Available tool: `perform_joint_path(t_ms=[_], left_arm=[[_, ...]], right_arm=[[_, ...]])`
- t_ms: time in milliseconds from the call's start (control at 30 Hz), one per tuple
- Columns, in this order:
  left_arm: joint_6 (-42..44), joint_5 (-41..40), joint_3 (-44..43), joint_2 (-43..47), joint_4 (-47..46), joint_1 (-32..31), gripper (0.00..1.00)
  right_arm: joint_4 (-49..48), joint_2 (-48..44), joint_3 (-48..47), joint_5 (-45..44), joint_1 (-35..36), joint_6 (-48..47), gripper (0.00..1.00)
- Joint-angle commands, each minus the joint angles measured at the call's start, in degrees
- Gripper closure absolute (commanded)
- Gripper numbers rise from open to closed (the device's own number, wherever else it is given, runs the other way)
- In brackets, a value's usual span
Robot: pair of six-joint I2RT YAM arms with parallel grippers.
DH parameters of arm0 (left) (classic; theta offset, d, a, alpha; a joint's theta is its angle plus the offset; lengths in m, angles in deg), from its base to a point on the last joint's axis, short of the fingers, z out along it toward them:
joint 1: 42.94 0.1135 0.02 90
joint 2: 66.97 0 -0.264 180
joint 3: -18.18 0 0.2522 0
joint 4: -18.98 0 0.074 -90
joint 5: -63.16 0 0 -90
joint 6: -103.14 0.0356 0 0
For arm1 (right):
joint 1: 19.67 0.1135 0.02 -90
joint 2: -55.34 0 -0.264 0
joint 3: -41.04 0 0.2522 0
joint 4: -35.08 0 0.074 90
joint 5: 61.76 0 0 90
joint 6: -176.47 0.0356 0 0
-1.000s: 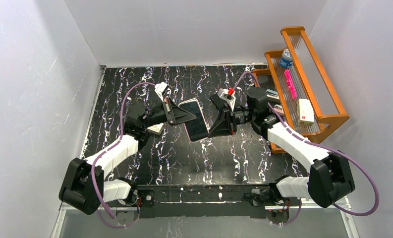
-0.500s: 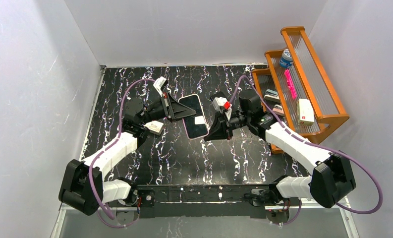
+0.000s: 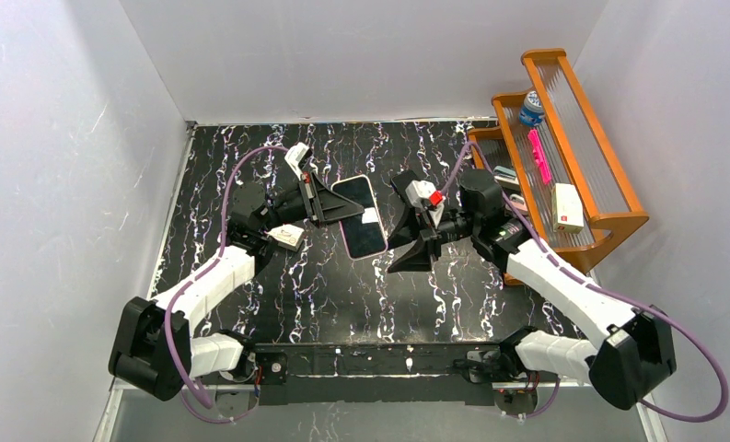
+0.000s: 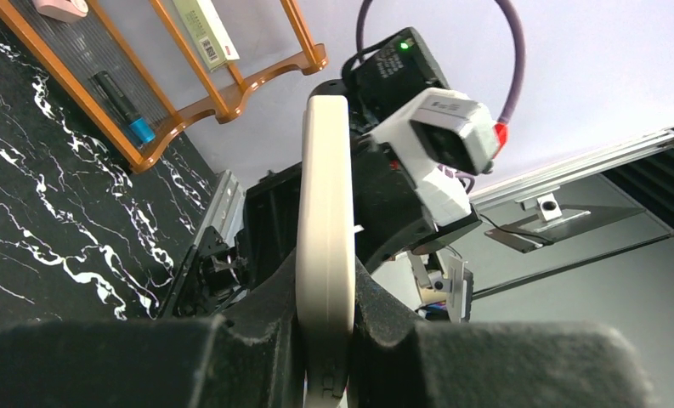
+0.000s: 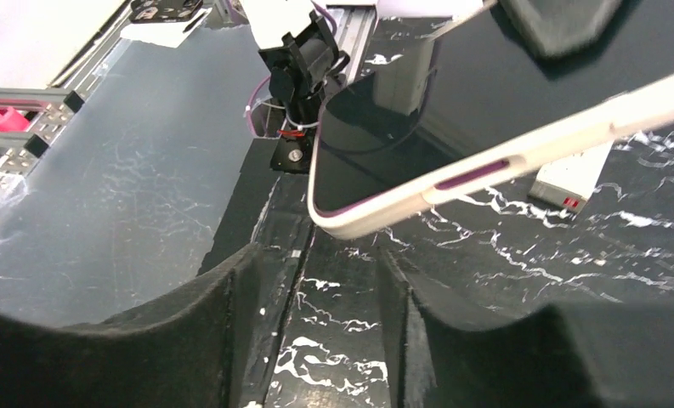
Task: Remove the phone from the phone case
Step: Remove the phone case from the phone.
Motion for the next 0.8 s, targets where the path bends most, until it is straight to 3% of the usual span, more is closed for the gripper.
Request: perform_joint_path(t_ms=[0, 400, 767], left_arm=[[1.76, 1.91, -1.99, 2.93, -2.70, -0.09, 1.00], [3.53, 3.52, -2.42, 3.82, -2.52, -0.09, 1.00], [3.64, 3.58, -2.40, 3.62, -2.43, -0.09, 1.00]], right_arm=[[-5.36, -2.20, -1.26, 0.56, 0.17, 5.38, 0.38], [-11.48, 1.06, -4.10, 1.14, 0.24, 15.22, 0.40], [-13.27, 3.03, -5.20, 2.55, 0.23, 17.88, 0.46]])
